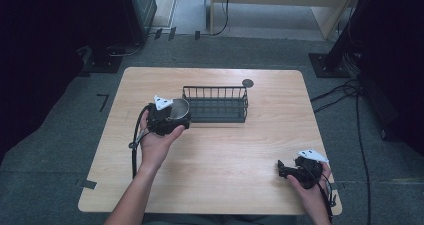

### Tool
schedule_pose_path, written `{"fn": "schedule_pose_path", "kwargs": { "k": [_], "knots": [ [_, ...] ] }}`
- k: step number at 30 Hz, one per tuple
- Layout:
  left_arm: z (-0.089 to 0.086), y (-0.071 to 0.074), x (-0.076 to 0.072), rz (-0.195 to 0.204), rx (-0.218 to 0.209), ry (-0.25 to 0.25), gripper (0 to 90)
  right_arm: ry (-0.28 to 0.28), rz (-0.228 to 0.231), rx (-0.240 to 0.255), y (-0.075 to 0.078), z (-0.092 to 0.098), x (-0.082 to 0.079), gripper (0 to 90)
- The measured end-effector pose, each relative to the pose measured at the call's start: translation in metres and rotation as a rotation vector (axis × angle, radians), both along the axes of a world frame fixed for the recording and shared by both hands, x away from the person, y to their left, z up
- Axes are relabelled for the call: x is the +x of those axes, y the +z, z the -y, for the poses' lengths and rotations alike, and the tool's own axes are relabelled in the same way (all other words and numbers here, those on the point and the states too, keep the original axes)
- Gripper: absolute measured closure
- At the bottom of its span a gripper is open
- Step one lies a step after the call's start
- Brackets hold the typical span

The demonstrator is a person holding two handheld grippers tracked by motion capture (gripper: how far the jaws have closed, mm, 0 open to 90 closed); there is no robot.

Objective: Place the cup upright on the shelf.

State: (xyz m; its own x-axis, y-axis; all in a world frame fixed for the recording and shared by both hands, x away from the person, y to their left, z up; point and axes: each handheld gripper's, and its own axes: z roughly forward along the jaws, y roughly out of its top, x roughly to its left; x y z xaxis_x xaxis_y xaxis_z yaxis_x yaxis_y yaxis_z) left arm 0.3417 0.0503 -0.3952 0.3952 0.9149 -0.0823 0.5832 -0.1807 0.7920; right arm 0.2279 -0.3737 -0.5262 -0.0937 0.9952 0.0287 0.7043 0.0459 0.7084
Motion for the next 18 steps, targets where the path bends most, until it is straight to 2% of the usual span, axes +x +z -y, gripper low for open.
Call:
{"fn": "schedule_pose_path", "kwargs": {
  "k": [6,11,18],
  "knots": [
    [0.004,0.005,0.010,0.001,-0.007,0.000,19.2,0.000,0.000,0.000,0.000,0.000,0.000,0.0],
    [0.008,0.011,0.016,0.002,0.009,-0.009,19.2,0.005,0.002,-0.001,0.000,0.000,-0.001,0.0],
    [0.012,0.021,0.024,0.018,0.008,-0.008,19.2,0.005,0.002,0.000,0.000,0.000,0.000,0.0]
  ]
}}
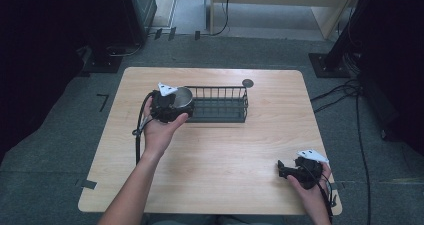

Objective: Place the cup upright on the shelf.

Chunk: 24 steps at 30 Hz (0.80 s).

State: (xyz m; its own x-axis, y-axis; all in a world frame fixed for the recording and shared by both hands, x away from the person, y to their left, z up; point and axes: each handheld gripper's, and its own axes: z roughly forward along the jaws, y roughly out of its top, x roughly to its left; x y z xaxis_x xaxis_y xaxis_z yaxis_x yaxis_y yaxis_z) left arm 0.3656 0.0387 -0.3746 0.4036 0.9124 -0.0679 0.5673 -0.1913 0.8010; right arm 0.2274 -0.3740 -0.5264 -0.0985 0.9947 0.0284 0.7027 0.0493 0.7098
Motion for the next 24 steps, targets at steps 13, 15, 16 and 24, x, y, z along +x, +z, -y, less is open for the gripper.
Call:
{"fn": "schedule_pose_path", "kwargs": {
  "k": [13,15,16,24],
  "knots": [
    [0.018,0.009,0.029,0.008,0.020,-0.005,19.2,0.000,0.000,0.000,0.000,0.000,0.000,0.0],
    [0.020,0.009,0.032,0.008,0.021,-0.005,19.2,0.001,0.000,-0.001,0.000,0.000,0.000,0.0],
    [0.023,0.008,0.037,0.010,0.029,-0.003,19.2,0.001,0.000,-0.001,0.000,0.000,0.000,0.0],
    [0.033,0.004,0.056,0.007,0.049,0.006,19.2,0.001,0.000,0.000,0.000,0.000,0.000,0.0]
  ]
}}
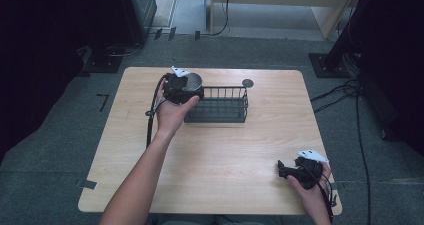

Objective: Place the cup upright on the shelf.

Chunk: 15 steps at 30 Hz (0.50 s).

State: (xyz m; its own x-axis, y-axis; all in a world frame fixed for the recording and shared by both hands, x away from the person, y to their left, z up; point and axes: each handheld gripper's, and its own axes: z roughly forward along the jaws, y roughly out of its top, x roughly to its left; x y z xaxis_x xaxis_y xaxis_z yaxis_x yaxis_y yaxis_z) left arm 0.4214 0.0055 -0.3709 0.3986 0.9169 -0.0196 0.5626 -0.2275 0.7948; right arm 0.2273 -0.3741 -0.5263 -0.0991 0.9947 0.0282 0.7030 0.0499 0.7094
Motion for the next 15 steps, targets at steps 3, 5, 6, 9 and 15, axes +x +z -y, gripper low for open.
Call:
{"fn": "schedule_pose_path", "kwargs": {
  "k": [3,5,6,9,15],
  "knots": [
    [0.003,-0.005,0.005,0.002,0.008,0.000,19.2,-0.001,0.000,0.000,0.000,0.000,0.000,0.0],
    [0.005,-0.009,0.007,0.000,0.012,0.003,19.2,0.000,0.001,0.000,0.000,0.000,0.000,0.0],
    [0.006,-0.010,0.008,-0.001,0.013,0.001,19.2,0.000,0.000,0.000,0.000,0.000,0.000,0.0],
    [0.009,-0.014,0.010,-0.003,0.018,-0.003,19.2,-0.001,0.000,0.000,0.000,0.000,0.000,0.0],
    [0.013,-0.022,0.014,-0.014,0.045,-0.006,19.2,-0.001,0.000,0.000,0.000,0.000,0.000,0.0]
  ]
}}
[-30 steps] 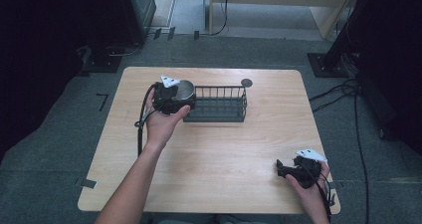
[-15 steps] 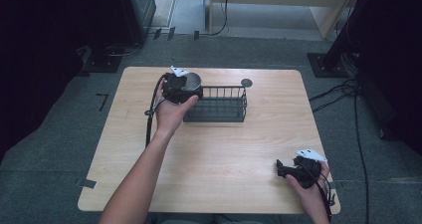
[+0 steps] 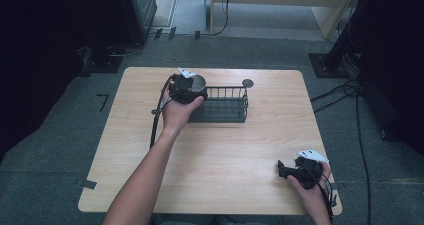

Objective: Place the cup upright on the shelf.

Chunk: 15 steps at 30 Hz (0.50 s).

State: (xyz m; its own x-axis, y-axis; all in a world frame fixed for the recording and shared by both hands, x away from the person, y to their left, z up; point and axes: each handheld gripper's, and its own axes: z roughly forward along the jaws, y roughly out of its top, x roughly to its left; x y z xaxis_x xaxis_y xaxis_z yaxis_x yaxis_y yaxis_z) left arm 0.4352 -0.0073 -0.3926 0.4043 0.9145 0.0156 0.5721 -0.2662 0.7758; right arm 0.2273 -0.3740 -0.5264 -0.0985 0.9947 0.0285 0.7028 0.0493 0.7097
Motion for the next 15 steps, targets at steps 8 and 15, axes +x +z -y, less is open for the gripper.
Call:
{"fn": "schedule_pose_path", "kwargs": {
  "k": [8,15],
  "knots": [
    [0.002,-0.017,0.002,-0.020,0.018,0.013,19.1,0.001,0.000,0.000,0.000,0.000,0.000,0.0],
    [0.002,-0.028,0.004,-0.037,0.026,0.015,19.0,0.001,-0.001,0.000,0.000,0.000,0.000,0.0]
  ]
}}
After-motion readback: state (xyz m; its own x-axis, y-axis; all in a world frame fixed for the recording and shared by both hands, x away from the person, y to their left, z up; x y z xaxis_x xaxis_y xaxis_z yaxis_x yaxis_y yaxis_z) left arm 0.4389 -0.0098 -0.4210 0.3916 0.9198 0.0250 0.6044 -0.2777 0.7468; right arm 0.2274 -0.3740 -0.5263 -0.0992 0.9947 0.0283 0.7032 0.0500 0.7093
